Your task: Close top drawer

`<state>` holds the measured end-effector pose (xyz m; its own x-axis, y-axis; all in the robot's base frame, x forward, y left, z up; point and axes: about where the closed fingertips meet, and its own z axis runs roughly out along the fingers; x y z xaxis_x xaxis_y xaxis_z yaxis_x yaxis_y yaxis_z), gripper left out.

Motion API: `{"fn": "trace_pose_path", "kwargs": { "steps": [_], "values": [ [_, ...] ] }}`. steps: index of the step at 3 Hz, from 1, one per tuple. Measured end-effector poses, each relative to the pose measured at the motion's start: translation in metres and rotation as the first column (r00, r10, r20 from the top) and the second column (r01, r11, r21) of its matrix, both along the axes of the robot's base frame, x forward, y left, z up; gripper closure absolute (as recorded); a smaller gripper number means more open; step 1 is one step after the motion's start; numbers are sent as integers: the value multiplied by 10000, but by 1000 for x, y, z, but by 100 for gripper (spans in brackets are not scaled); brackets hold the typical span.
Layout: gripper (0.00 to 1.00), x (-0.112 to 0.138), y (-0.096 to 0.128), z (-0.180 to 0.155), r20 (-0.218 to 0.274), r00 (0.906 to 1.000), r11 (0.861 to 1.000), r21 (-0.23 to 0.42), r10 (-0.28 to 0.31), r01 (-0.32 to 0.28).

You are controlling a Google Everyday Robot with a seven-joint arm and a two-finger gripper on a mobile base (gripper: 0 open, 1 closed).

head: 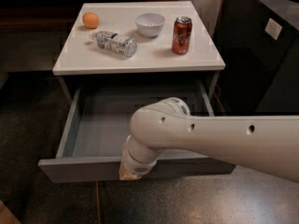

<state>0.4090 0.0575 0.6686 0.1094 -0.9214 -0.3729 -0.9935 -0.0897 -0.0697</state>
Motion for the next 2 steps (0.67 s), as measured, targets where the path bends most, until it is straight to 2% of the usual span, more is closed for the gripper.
{"fn": "trace_pose_path", "kwargs": {
  "steps": [1, 2],
  "values": [
    [100, 12, 11, -11, 429, 9980, 9988, -109, -472, 477],
    [100, 28, 19, -18, 875, 9917, 9952, -203, -938, 959]
  ]
}}
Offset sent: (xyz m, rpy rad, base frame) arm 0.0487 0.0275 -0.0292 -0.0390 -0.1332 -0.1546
